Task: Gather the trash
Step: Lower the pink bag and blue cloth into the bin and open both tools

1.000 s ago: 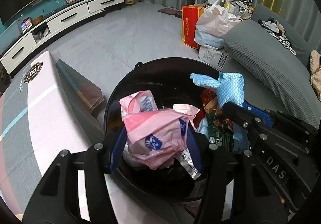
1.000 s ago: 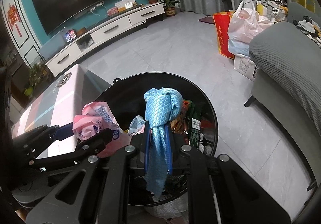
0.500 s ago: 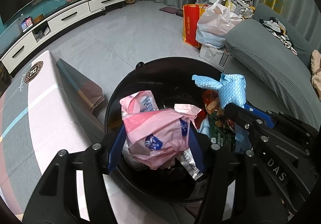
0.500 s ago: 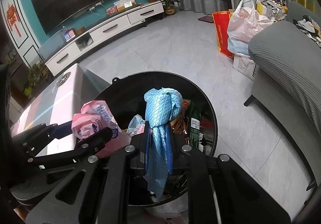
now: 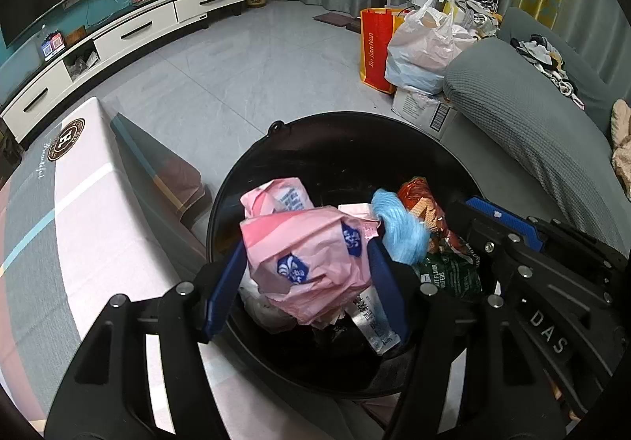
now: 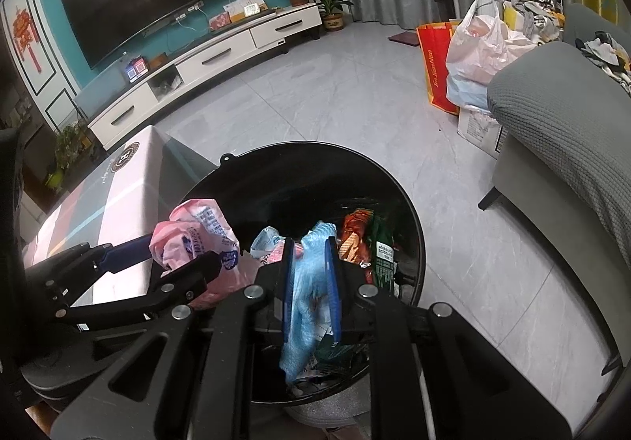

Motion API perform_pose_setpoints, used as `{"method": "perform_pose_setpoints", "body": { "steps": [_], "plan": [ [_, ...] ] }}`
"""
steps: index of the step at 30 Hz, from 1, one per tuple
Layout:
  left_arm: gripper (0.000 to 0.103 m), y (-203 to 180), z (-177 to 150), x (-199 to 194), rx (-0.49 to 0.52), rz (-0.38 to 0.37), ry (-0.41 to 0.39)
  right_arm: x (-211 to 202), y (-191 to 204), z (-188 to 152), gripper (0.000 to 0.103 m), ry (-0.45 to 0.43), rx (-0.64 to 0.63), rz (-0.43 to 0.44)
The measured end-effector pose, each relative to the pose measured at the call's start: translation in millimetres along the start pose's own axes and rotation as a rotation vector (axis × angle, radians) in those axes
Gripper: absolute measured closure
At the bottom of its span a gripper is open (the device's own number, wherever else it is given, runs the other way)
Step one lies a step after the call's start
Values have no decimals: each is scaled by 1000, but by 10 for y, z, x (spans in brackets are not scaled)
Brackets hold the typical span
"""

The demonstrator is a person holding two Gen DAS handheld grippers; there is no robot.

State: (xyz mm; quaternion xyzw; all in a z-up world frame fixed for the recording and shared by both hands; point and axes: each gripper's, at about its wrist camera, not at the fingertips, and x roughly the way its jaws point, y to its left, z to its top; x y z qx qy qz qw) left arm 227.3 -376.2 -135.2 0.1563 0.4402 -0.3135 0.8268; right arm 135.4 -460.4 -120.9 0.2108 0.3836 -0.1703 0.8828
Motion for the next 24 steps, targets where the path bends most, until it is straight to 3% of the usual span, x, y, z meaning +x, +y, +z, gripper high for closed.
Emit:
{"method": "perform_pose_setpoints", "body": {
  "steps": [13, 24],
  "plan": [
    [23, 92, -8, -65, -27, -7, -11, -14, 1, 4, 87, -2, 1, -4],
    [19, 187, -15, -164, -41, 4, -23, -18, 1, 13, 87, -4, 0, -3]
  ]
}}
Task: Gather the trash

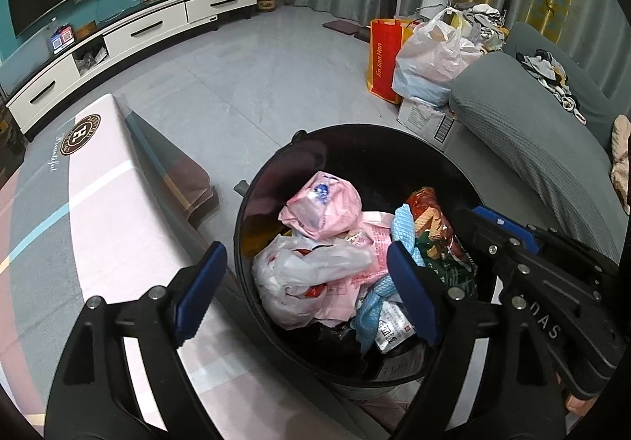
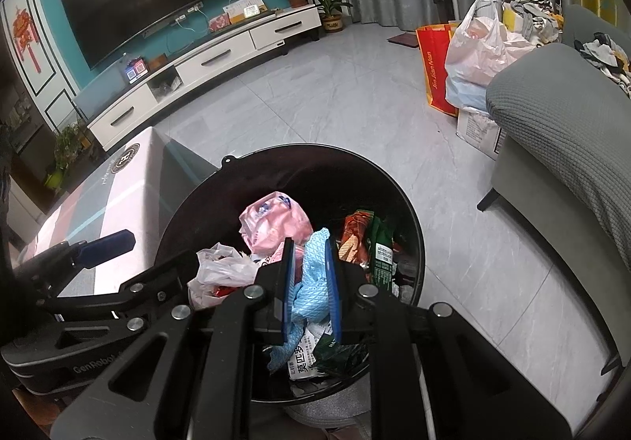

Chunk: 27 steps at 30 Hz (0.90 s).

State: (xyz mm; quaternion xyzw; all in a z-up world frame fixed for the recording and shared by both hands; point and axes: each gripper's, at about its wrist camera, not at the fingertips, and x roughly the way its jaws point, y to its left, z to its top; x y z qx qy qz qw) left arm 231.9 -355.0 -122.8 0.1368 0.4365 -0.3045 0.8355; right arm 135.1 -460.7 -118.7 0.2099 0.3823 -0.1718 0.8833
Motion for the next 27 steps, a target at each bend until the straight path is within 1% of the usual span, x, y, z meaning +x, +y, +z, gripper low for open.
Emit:
{"method": "perform_pose_setpoints", "body": {
  "steps": [8, 10, 14, 15, 20, 21, 22, 23, 27],
  "plan": [
    [17, 63, -12, -46, -14, 6, 1, -24, 0, 10, 86, -1, 0, -4],
    [12, 65, -22, -51, -17, 12, 1, -37, -2, 18, 84, -1, 3, -7],
    [10, 112, -49, -96, -22, 35, 3, -86, 5, 20, 67, -12, -1, -20],
    [9, 130, -56, -107, -25, 36, 4, -105, 11, 21, 65, -16, -5, -24],
    [7, 204, -97, -156, -29, 65, 23, -181, 35, 5, 48, -29, -17, -36],
    [4, 213, -104, -164, -28, 72, 26, -191, 39, -1, 46, -29, -20, -38],
    [3, 219, -112, -180, -25, 76, 27, -210, 44, -7, 42, -30, -25, -44],
    [3, 224, -120, -202, -24, 77, 25, -229, 48, -10, 38, -33, -29, -52],
    [3, 243, -155, -286, -26, 86, 21, -310, 43, -36, 27, -41, -29, -74]
  ]
}}
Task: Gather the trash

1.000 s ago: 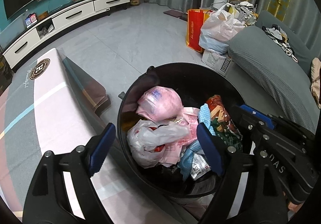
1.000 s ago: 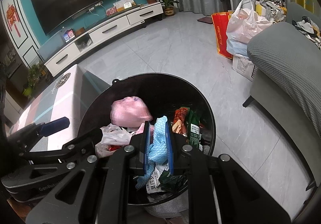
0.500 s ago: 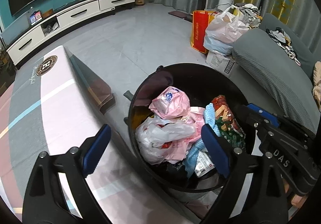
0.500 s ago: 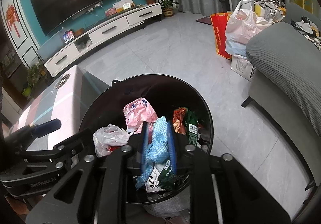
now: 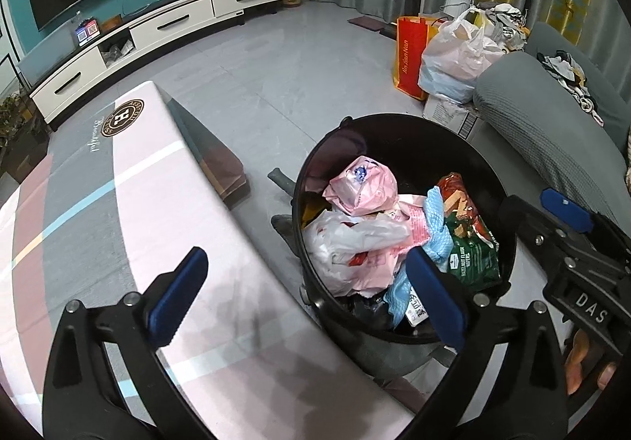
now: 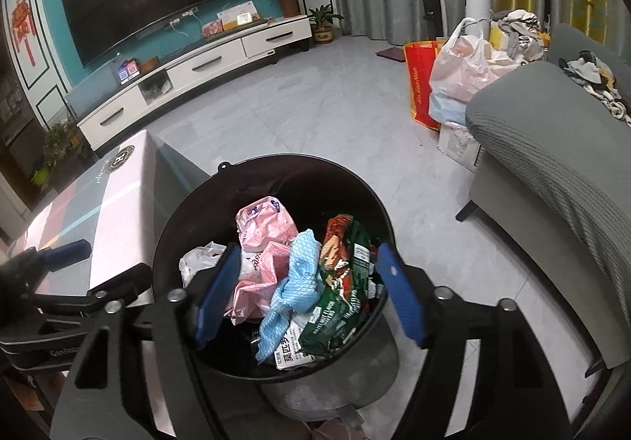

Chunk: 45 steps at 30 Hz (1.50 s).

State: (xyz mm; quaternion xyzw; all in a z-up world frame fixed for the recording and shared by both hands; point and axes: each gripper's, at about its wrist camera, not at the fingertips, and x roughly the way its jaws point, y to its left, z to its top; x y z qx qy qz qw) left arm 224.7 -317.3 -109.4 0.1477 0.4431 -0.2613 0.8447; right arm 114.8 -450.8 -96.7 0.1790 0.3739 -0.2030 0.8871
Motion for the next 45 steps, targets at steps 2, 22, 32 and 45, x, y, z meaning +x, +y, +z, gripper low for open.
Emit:
{"method": "perform_pose_setpoints", "body": {
  "steps": [2, 22, 32, 45],
  "plan": [
    [3, 10, -17, -58, 0, 4, -4, -45, -5, -15, 23, 0, -1, -7],
    [3, 238, -529, -925, -92, 142, -77, -614, 253, -192, 3, -26, -90, -65],
    [3, 391, -961, -1696, -167, 124, -108, -1135, 395, -309, 3, -33, -71, -12],
    [3, 429, -1358, -2504, -208, 155, -145, -2068, 647, -709, 3, -82, -63, -52]
  ]
}}
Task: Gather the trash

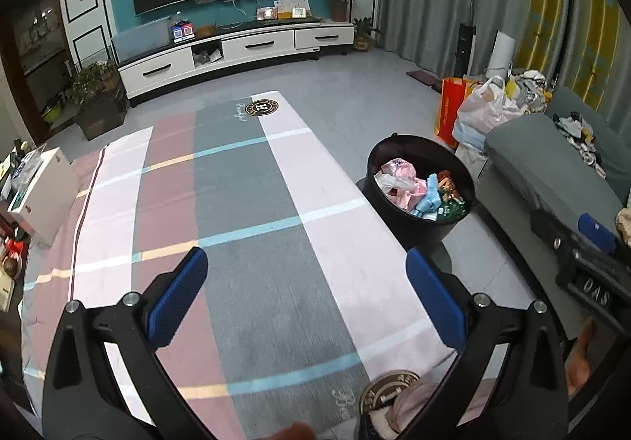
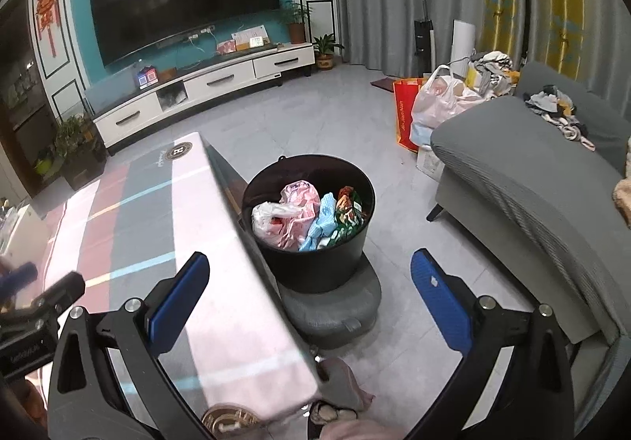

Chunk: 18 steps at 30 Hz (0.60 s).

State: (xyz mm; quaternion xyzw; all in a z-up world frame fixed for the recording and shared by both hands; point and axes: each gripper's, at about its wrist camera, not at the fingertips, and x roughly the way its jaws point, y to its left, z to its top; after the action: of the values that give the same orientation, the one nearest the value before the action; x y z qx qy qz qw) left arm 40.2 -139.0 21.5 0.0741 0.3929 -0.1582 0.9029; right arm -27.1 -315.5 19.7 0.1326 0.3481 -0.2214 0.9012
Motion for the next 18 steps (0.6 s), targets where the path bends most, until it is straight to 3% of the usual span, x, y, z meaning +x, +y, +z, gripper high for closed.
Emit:
{"method": "perform_pose_setpoints", "body": {
  "steps": [9, 18],
  "plan": [
    [3, -8, -151, -349, 3, -7, -3, -524, 116, -105, 3, -51, -55, -9],
    [3, -113, -14, -464, 38, 20, -4, -550, 146, 25, 3, -42, -66, 13]
  ]
}}
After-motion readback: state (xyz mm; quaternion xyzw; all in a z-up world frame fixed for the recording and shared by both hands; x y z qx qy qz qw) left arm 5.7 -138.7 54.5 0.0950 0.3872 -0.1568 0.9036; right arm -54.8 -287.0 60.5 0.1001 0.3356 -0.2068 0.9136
